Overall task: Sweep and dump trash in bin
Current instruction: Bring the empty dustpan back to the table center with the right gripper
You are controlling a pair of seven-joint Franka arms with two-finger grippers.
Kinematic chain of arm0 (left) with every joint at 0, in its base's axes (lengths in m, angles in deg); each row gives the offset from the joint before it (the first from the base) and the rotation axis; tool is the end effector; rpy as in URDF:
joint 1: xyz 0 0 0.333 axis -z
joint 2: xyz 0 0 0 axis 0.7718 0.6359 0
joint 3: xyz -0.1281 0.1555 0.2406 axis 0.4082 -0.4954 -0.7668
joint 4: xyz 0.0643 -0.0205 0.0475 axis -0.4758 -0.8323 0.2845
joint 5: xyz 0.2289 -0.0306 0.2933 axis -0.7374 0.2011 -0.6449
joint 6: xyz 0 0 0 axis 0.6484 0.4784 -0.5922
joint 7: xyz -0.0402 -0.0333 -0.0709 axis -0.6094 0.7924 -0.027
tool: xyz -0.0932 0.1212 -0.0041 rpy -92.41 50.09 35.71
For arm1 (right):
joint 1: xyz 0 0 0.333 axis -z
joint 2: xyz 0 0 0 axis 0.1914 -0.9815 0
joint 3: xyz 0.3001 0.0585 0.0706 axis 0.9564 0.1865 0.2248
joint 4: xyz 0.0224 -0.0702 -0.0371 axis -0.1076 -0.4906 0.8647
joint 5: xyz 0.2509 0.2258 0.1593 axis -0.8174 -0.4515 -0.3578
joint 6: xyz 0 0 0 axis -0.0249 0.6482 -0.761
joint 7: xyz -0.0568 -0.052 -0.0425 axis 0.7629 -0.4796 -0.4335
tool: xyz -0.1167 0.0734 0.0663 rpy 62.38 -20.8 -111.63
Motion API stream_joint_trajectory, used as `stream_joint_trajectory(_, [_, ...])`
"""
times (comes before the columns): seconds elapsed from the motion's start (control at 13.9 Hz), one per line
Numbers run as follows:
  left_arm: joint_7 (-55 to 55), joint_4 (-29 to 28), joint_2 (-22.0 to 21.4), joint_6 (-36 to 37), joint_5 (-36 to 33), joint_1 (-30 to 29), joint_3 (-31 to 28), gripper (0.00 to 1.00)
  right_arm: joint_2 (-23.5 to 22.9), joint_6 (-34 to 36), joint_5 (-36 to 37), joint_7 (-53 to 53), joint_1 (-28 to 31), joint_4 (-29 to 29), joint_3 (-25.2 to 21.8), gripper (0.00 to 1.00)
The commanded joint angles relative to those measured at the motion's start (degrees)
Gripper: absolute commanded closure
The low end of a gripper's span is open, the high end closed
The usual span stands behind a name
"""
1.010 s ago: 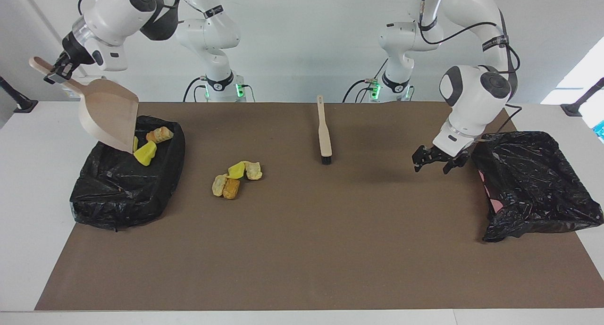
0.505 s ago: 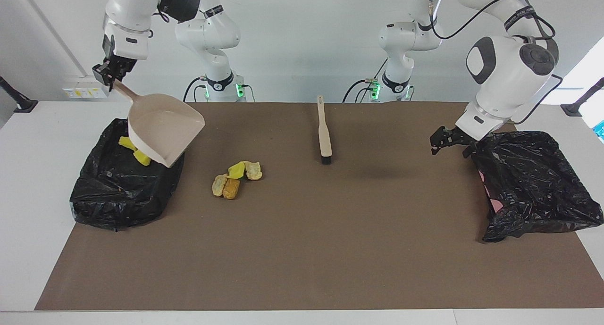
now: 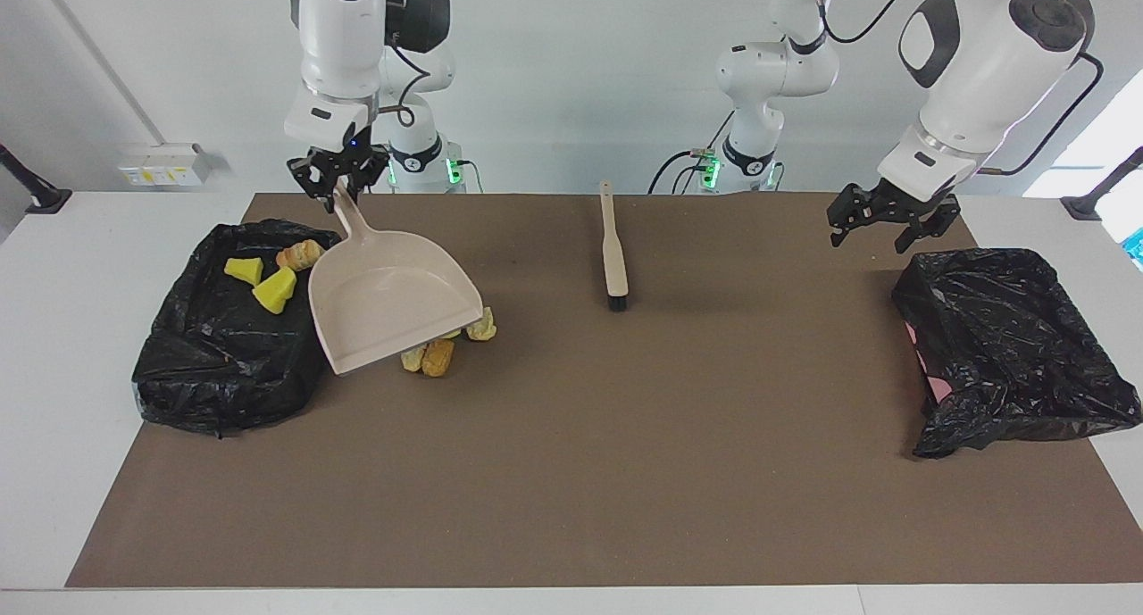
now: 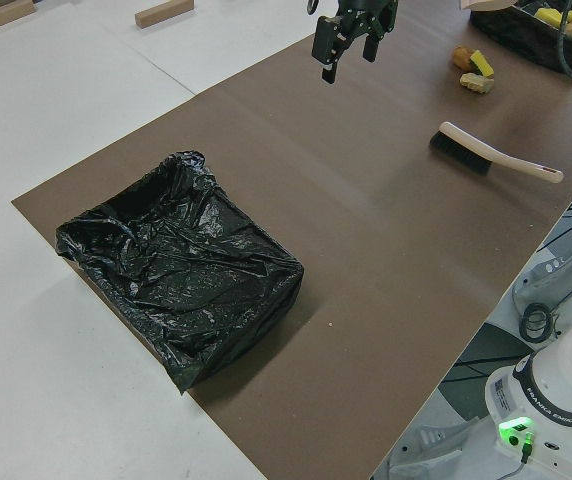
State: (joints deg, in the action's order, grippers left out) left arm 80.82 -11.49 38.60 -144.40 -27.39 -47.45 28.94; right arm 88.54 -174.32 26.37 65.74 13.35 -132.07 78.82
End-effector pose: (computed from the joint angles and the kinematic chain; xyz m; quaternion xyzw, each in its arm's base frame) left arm 0.5255 -0.0566 0.5453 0.9959 -0.0888 -0.0141 0.0128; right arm 0.4654 0.0910 0.5081 0.9641 0.2237 -0.0243 0.1409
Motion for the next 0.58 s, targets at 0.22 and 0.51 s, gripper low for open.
stream_joint_trajectory(0.22, [0.58,3.99,-0.06,6.42,-1.19,-0.16,0.27,0.0,-18.88,-4.25,-4.43,-26.01,-6.95,12.92,5.97,1.0])
stream_joint_trajectory(0.51, [0.92,3.38,-2.0,6.24,-1.11,-0.68,0.27,0.0,-32.68,-6.11,-4.96,-42.36,-13.63,26.96,6.06,1.0])
